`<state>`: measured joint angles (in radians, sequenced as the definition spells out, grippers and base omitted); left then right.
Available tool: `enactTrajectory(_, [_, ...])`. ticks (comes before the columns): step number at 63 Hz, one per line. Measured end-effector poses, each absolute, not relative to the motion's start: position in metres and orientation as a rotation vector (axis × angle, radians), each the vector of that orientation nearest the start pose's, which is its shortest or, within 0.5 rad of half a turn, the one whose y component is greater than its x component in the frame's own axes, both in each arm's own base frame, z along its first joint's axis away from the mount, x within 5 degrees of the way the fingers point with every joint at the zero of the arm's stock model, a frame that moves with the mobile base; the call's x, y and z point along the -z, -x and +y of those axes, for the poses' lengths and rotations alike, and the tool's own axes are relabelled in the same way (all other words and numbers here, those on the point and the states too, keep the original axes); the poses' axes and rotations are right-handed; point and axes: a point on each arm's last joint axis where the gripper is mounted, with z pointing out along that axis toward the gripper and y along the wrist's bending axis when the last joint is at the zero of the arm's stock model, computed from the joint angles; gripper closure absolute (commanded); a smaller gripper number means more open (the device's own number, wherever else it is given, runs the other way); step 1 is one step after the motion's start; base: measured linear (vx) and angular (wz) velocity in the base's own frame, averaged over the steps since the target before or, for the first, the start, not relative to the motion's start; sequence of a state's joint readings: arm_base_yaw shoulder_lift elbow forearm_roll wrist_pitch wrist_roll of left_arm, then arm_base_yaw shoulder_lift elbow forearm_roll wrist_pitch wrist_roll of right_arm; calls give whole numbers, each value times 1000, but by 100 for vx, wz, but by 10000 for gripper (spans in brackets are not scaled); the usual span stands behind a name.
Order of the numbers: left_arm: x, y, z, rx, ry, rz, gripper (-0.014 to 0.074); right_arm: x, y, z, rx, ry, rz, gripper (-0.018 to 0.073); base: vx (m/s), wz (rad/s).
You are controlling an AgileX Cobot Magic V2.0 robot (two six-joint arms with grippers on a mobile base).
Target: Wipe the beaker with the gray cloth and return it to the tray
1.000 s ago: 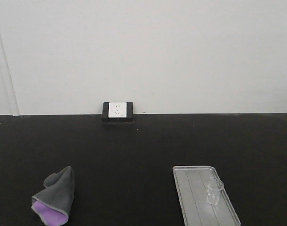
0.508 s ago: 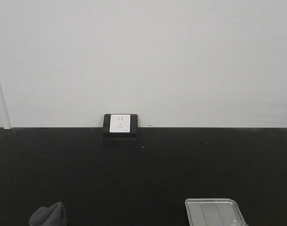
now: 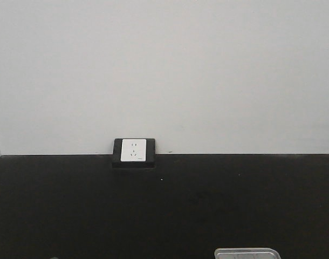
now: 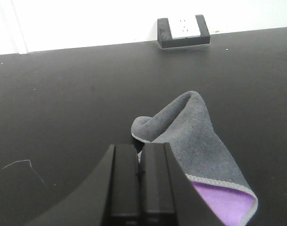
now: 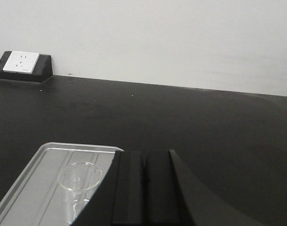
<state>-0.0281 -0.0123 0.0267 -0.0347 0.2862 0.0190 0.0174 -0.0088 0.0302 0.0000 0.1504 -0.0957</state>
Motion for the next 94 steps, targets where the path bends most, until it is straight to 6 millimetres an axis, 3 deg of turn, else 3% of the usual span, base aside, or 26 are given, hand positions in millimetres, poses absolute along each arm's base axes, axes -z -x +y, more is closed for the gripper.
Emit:
enactTrajectory(40, [-184, -55, -2, -2, -63, 1729, 603, -195, -57, 1, 61, 90, 1595, 570, 0, 0])
enactTrajectory(58, [-206, -56, -2, 73, 26, 1488, 603, -214, -56, 1, 35, 51, 1416, 570, 0, 0])
enactTrajectory(65, [-232, -52, -1, 113, 58, 1411, 603, -240, -50, 1, 6, 29, 1398, 570, 0, 0])
enactTrajectory(75, [-310, -28, -2, 125, 50, 1336, 600, -305, -40, 1, -6, 31, 1365, 570, 0, 0])
enactTrajectory(84, [-361, -24, -2, 127, 46, 1384, 599, -351, -43, 2, -11, 38, 1415, 567, 0, 0])
enactTrajectory(90, [-380, -34, -2, 126, 46, 1402, 592, -360, -57, 3, -14, 43, 1506, 564, 0, 0])
enactTrajectory(94, [-382, -46, -3, 125, 48, 1443, 582, -360, -67, 3, -15, 45, 1564, 558, 0, 0])
